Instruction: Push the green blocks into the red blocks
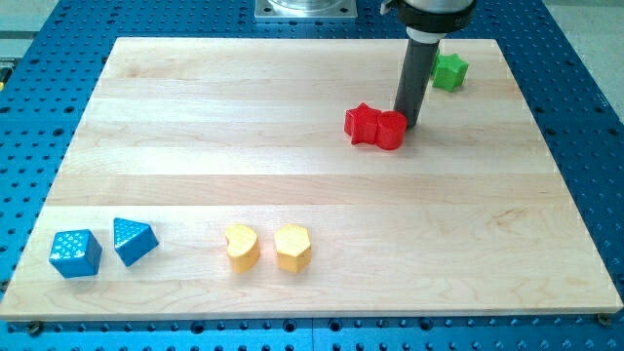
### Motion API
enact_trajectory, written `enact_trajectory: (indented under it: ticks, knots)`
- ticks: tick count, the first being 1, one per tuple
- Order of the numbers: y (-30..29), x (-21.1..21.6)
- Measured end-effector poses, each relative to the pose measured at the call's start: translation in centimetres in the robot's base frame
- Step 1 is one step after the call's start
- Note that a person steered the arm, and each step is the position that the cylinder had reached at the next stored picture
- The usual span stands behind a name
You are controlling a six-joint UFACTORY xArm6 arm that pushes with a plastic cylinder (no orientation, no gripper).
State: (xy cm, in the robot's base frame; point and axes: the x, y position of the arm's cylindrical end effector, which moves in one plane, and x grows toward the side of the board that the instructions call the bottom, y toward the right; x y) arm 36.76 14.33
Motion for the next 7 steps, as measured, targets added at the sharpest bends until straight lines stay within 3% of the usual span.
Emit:
enact_trajectory:
  ticks: [1, 2, 4, 7]
  knots:
    - [7.6, -0.5]
    - [10.3, -6.7]
    - [9.1, -12.6]
    - [2.4, -3.3]
